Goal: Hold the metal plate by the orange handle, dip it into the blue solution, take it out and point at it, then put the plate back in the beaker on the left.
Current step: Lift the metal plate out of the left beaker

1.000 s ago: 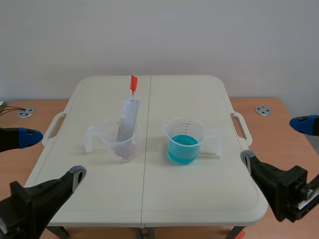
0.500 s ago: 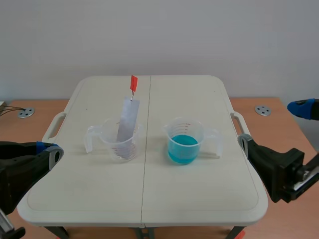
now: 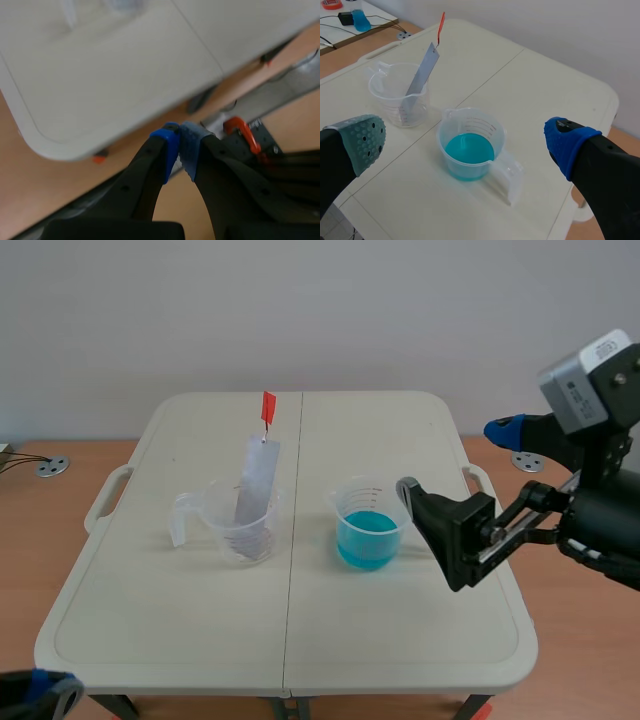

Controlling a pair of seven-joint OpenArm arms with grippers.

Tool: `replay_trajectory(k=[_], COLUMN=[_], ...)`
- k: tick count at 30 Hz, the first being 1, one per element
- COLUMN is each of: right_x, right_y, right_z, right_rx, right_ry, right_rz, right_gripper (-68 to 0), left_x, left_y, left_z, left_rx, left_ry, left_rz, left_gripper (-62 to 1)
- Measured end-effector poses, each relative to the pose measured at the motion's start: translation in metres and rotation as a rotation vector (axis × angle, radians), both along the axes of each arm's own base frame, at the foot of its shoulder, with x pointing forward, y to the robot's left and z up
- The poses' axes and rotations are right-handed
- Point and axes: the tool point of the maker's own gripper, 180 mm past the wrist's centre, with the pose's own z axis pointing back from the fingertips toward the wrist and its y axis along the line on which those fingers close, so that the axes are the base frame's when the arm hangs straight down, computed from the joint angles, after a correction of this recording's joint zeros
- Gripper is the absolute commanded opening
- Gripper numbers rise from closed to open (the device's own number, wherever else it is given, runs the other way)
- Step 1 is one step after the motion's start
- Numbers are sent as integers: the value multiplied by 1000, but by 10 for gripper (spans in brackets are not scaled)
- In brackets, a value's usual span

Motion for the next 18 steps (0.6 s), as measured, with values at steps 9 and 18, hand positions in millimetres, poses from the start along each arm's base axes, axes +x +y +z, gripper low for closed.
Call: replay_trajectory(k=[9, 18], right_x=[26, 50], right_y=[38, 69], right_z=[1, -15], right_rx=[62, 99], right_ry=[16, 58], right_rz=[36, 72], right_gripper=[-11, -12], left_x=[-46, -74], left_y=[6, 8], left_z=[-22, -28], left_rx=[76, 80], left_ry=[162, 243], left_rz=[-31, -26], left_gripper=[-582, -582])
